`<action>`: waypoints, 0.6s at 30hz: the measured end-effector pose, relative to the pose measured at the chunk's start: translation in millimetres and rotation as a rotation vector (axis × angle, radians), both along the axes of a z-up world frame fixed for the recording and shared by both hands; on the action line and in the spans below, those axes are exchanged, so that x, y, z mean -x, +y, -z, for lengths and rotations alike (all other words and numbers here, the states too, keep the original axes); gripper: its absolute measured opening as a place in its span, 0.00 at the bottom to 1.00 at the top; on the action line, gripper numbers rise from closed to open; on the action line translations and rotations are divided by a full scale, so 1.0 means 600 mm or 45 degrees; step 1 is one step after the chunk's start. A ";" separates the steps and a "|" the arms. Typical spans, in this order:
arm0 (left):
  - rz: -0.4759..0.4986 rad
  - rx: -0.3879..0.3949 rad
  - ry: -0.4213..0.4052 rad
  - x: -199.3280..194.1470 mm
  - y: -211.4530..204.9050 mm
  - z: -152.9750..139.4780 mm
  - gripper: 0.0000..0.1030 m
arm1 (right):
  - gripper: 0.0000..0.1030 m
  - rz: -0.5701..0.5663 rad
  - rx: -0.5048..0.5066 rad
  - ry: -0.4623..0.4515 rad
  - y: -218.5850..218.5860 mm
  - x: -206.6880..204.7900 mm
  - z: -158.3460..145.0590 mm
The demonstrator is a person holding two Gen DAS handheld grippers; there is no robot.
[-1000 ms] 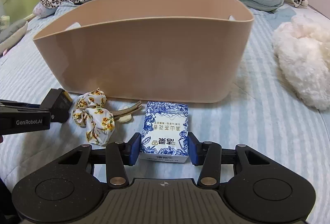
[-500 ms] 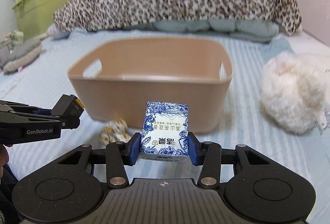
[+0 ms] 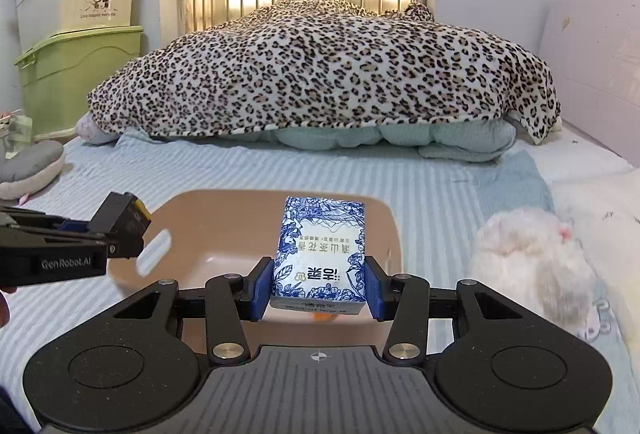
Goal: Organize objects
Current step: 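Lift both items into the basket and open both tools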
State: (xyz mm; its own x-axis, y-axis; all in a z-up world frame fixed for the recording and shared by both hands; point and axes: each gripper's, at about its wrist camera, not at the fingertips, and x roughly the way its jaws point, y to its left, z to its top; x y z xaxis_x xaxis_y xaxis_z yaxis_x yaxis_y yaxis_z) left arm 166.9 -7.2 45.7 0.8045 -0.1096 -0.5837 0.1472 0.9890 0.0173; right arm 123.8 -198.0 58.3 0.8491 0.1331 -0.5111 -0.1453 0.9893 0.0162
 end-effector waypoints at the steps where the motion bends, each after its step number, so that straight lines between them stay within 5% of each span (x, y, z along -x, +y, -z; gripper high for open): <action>1: -0.002 -0.007 0.008 -0.012 -0.003 0.003 0.32 | 0.42 0.004 0.009 -0.001 -0.002 -0.012 -0.003; 12: -0.070 -0.147 0.270 -0.126 -0.030 0.100 0.32 | 0.42 0.004 0.046 0.181 0.007 -0.125 0.051; 18: -0.092 -0.122 0.431 -0.151 -0.024 0.151 0.32 | 0.42 -0.002 0.092 0.305 0.018 -0.157 0.110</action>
